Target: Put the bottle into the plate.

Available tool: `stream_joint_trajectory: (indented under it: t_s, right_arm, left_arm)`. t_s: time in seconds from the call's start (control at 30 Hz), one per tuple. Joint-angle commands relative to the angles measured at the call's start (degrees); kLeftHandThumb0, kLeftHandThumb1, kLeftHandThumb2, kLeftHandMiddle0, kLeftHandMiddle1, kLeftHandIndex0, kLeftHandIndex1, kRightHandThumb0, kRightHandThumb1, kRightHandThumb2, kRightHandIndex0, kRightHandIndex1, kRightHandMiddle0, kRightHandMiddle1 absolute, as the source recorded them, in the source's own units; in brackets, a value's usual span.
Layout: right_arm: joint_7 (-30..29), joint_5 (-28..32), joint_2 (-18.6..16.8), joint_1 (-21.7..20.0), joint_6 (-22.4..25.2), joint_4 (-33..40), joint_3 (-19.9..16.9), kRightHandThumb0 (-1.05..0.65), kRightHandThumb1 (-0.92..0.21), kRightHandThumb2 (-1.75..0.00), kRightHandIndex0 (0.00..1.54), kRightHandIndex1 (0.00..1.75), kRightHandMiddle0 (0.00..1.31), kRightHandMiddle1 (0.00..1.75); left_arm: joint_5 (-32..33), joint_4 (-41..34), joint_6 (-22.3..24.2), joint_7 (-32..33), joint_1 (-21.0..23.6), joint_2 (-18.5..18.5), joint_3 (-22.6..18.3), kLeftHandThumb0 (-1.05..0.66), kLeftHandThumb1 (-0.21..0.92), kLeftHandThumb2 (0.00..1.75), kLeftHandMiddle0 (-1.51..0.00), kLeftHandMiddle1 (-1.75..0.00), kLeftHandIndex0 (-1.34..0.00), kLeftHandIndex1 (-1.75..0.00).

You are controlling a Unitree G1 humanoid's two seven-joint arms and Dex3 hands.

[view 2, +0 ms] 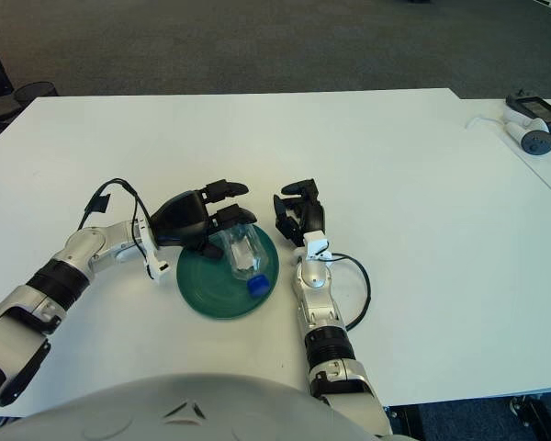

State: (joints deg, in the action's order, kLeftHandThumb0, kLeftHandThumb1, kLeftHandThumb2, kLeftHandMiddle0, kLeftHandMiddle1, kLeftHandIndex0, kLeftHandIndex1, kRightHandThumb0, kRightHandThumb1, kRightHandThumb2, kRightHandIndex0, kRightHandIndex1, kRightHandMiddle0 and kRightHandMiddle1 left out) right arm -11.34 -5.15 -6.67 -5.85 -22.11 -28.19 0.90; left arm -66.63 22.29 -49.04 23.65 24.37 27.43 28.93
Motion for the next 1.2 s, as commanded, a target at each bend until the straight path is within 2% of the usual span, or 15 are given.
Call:
stream_joint_trajectory:
  t_s: [0.0, 0.1, 0.3, 0.37, 0.4, 0.47, 0.53, 0.67, 0.77, 0.9, 0.93, 1.0, 1.1, 1.17]
  right_arm:
    - [0.42, 1.1, -0.56, 6.38, 6.11, -8.41, -0.68, -0.01, -0.92, -0.44, 0.26, 1.59, 0.23, 1.61]
    - [0.3, 0.72, -0.47, 6.5, 6.26, -8.18, -0.45, 0.0, -0.92, -0.45, 0.25, 1.61, 0.22, 1.61]
    - [0.91, -0.09, 0.21, 6.91, 7.34, -7.79, 0.3, 0.0, -0.92, -0.52, 0.16, 1.69, 0.14, 1.69]
    - [1.36, 0.04, 0.45, 7.25, 7.16, -7.81, 0.37, 0.16, -0.92, -0.5, 0.19, 1.69, 0.07, 1.44]
    - [1.6, 0.12, 0.57, 7.48, 6.97, -7.82, 0.4, -0.02, -0.84, -0.6, 0.21, 1.44, 0.05, 1.3]
    - [1.84, 0.17, 0.48, 8.36, 6.83, -6.71, 0.65, -0.19, -0.75, -0.73, 0.25, 1.17, 0.02, 1.16]
    - [1.97, 0.35, 0.36, 8.6, 6.58, -6.31, 0.62, -0.31, -0.7, -0.8, 0.28, 0.99, 0.01, 1.06]
    - [2.42, 0.88, -0.15, 9.24, 6.05, -5.22, 0.61, -0.38, -0.68, -0.82, 0.31, 0.89, 0.0, 1.01]
    - [3.64, 1.62, 0.34, 8.67, 4.05, -7.84, 0.02, -0.41, -0.67, -0.81, 0.32, 0.87, 0.0, 0.99]
    - [4.4, 2.15, 0.01, 8.72, 2.56, -7.91, -0.26, -0.42, -0.67, -0.81, 0.32, 0.85, 0.0, 1.0]
    - [4.47, 2.23, -0.13, 8.72, 2.25, -7.93, -0.35, -0.42, -0.67, -0.8, 0.32, 0.85, 0.0, 1.05]
    - [4.47, 2.54, -0.47, 8.32, 1.98, -8.34, -0.68, -0.42, -0.67, -0.8, 0.32, 0.87, 0.04, 1.24]
    - [4.38, 2.94, -0.72, 7.64, 2.11, -8.95, -1.04, -0.37, -0.84, -0.58, 0.31, 0.96, 0.17, 1.55]
    - [4.03, 2.85, -0.75, 6.95, 2.48, -9.56, -1.21, -0.36, -0.88, -0.52, 0.32, 1.01, 0.21, 1.62]
  left_arm:
    - [-2.1, -1.72, 1.39, 2.74, 0.87, 2.01, 1.36, -0.89, 0.92, 0.75, -0.09, -0.14, 0.0, -0.57]
    - [-3.0, -2.39, 1.4, 4.03, 1.57, 3.01, 2.11, -0.93, 0.92, 0.74, -0.07, -0.1, 0.0, -0.48]
    - [-1.52, -3.67, 0.06, 1.85, 3.22, 4.63, 3.03, -1.03, 0.92, 0.52, -0.01, -0.01, 0.0, -0.16]
    - [-0.89, -3.79, -0.31, 0.67, 3.51, 5.0, 3.35, -1.04, 0.92, 0.47, 0.0, -0.01, 0.0, -0.1]
    - [-0.7, -3.79, -0.42, 0.15, 3.59, 5.14, 3.51, -1.04, 0.92, 0.44, 0.0, 0.0, 0.0, -0.07]
    - [-0.25, -3.95, -0.76, -1.17, 3.82, 5.52, 3.82, -1.05, 0.92, 0.4, 0.0, 0.0, 0.0, -0.03]
    - [0.13, -4.02, -1.09, -2.09, 4.12, 5.84, 3.97, -1.05, 0.92, 0.37, 0.0, 0.0, 0.0, -0.01]
    - [1.6, -5.04, -2.09, -4.58, 4.45, 6.79, 3.62, -1.05, 0.92, 0.33, 0.0, 0.0, 0.0, 0.0]
    - [2.79, -5.71, -2.68, -6.38, 4.64, 7.31, 3.23, -1.05, 0.92, 0.32, 0.0, 0.0, 0.0, 0.0]
    - [4.99, -5.91, -3.65, -8.35, 5.28, 7.82, 2.42, -1.05, 0.92, 0.31, 0.0, 0.0, 0.0, 0.0]
    - [5.75, -5.85, -3.94, -8.9, 5.53, 7.95, 2.18, -1.05, 0.92, 0.31, 0.0, 0.0, 0.0, 0.0]
    - [9.17, -5.26, -5.07, -10.9, 6.77, 8.62, 1.13, -1.05, 0.92, 0.29, 0.0, 0.0, 0.0, 0.0]
    - [14.45, -4.51, -6.55, -13.97, 8.55, 9.88, -0.54, -1.05, 0.92, 0.27, 0.0, 0.0, 0.0, 0.0]
    - [18.88, -3.14, -7.4, -15.95, 9.93, 10.6, -1.95, -1.05, 0.92, 0.25, 0.0, 0.0, 0.0, 0.0]
